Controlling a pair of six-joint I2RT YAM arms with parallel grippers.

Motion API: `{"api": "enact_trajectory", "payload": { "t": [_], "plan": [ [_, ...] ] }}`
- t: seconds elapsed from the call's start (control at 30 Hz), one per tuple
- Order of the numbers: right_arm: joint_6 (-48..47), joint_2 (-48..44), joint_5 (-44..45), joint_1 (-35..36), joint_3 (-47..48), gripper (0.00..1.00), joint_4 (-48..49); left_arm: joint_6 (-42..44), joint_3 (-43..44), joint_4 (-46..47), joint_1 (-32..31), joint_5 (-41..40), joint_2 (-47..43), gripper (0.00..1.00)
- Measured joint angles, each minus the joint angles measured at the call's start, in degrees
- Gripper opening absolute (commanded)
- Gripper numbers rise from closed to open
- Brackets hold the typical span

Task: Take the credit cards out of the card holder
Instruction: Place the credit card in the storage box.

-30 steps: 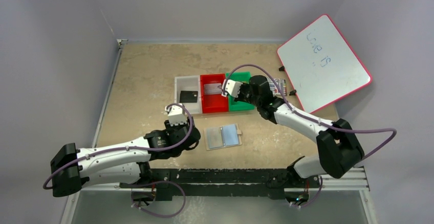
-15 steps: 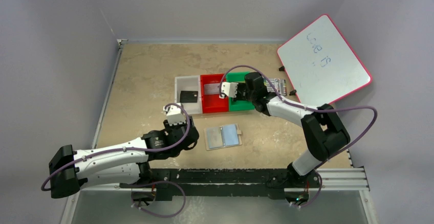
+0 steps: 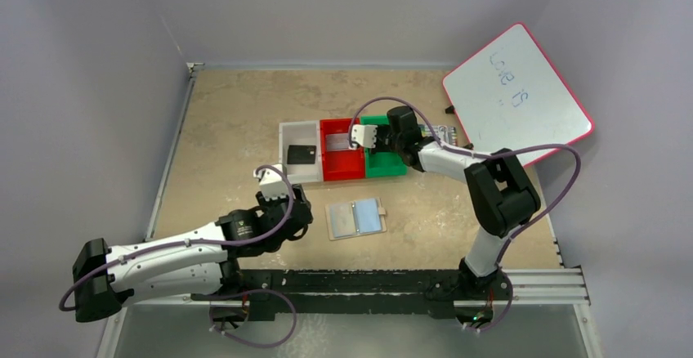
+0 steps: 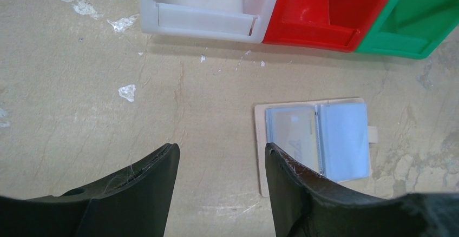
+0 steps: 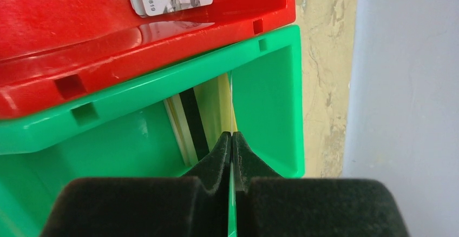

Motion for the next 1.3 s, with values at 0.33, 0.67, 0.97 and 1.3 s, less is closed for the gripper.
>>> {"api": "enact_trajectory", "payload": {
  "t": [0.33,0.67,0.97,1.3],
  "plan": [
    [-1.9,2.6,-0.4,-0.7,1.6,0.02,0.7,0.0,0.0,-0.5,0.0,0.0,-1.0,0.59],
    [-3.0,5.8,-0.4,-0.7,3.3,0.05,0.9,0.0,0.0,0.0,0.0,0.0,-0.4,0.60],
    [-3.0,6.0,-0.4,-0.7,3.3,0.09,0.3,0.0,-0.4,0.1,0.0,0.0,-0.4,0.59],
    [-2.4,6.0,-0.5,-0.8,4.2,0.14,-3.0,0.0,-1.0,0.2,0.0,0.0,-0.2,0.59]
  ]
}}
